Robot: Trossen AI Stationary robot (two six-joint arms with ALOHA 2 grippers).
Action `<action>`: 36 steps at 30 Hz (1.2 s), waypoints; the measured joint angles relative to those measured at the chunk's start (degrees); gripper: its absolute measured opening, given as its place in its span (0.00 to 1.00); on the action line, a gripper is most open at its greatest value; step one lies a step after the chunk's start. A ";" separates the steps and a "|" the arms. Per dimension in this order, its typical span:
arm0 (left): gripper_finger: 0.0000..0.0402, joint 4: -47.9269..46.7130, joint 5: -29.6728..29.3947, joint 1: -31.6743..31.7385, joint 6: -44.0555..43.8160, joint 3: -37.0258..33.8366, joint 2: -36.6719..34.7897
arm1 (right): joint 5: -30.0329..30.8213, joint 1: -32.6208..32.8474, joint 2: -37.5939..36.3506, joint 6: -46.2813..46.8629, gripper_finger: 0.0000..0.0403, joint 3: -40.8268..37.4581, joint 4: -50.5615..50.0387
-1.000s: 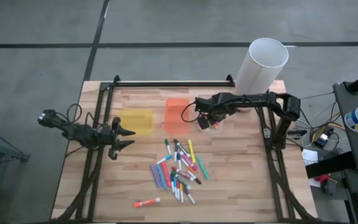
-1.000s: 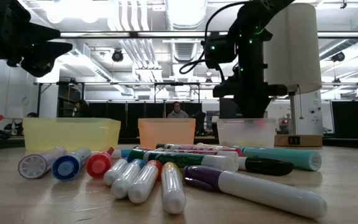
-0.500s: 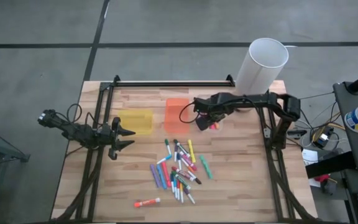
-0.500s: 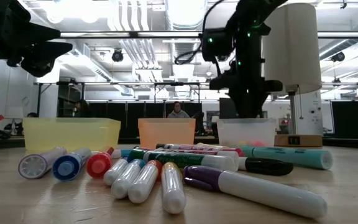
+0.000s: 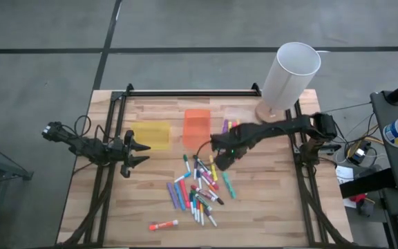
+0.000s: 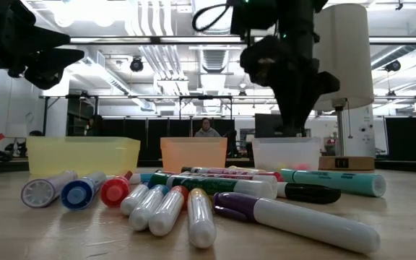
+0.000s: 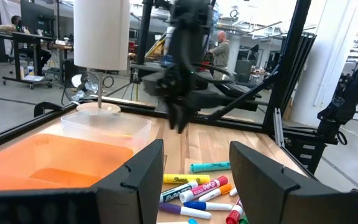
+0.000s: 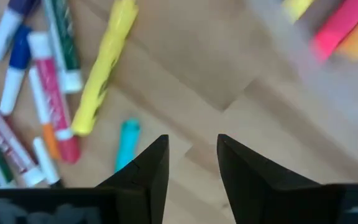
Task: Pick & Place Markers
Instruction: Put the blue highlighter into the transparent bin
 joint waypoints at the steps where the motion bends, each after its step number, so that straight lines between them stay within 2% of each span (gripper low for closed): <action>1: 0.44 -0.02 0.00 0.00 0.00 0.00 0.02 | -0.06 1.27 0.11 1.78 0.31 -0.02 0.30; 7: 0.44 -0.02 0.01 -0.01 0.00 -0.01 0.02 | -0.05 8.19 0.25 9.73 0.29 -0.07 7.74; 14: 0.44 -0.02 0.00 -0.01 0.00 -0.01 0.00 | 1.58 13.05 0.25 14.61 0.28 -0.89 17.45; 22: 0.44 0.00 0.02 0.01 0.00 -0.01 0.00 | 1.71 15.33 1.37 17.86 0.29 -3.00 19.10; 28: 0.44 0.00 0.01 0.00 0.00 -0.01 0.01 | 1.65 15.60 5.08 18.49 0.37 -3.05 18.87; 36: 0.44 0.00 0.01 0.00 0.00 -0.01 0.02 | 3.01 15.60 6.09 20.96 0.42 -3.06 12.32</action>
